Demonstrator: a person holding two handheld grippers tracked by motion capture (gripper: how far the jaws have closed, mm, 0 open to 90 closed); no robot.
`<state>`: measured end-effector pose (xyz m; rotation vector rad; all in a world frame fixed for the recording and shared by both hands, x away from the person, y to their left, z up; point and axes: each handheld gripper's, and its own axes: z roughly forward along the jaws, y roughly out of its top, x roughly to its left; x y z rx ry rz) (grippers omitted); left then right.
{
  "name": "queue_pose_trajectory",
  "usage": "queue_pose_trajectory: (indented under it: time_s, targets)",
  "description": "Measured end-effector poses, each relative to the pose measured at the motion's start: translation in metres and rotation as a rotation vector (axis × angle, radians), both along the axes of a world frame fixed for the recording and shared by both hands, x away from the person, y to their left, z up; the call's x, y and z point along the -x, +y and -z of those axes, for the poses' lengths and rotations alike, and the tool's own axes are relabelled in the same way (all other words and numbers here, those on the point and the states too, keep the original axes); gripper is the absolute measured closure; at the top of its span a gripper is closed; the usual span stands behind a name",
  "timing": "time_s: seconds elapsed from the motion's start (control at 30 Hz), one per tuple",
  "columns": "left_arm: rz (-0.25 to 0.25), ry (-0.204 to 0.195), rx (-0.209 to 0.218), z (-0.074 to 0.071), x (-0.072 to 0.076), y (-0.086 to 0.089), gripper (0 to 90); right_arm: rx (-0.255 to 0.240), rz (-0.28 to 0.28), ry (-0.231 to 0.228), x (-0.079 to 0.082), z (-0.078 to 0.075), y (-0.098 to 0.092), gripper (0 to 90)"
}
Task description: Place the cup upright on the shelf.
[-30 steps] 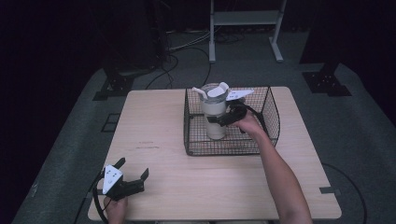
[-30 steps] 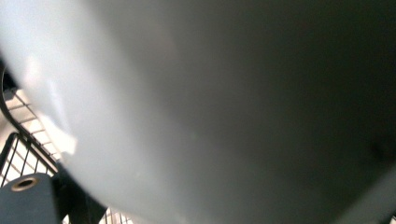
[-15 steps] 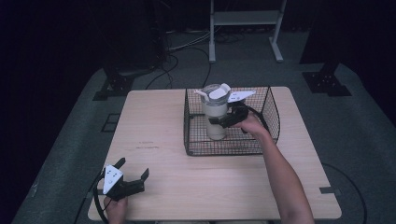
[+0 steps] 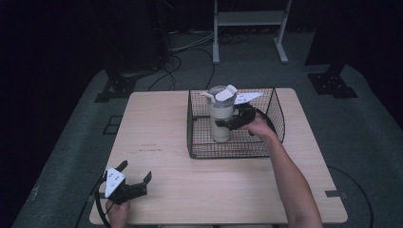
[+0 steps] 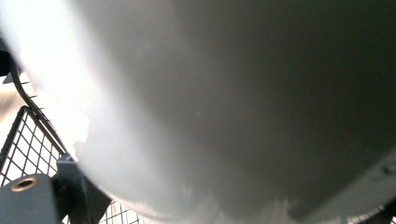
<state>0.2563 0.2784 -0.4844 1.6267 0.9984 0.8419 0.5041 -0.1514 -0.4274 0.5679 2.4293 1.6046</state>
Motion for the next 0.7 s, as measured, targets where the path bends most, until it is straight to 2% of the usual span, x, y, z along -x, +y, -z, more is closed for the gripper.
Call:
queue_pose_trajectory:
  time_s: [0.7]
  targets:
    - [-0.009,0.003,-0.002,0.0001,0.0001,-0.0011,0.0,0.033,-0.006,-0.027,0.0062,-0.0021,-0.0074,7.9]
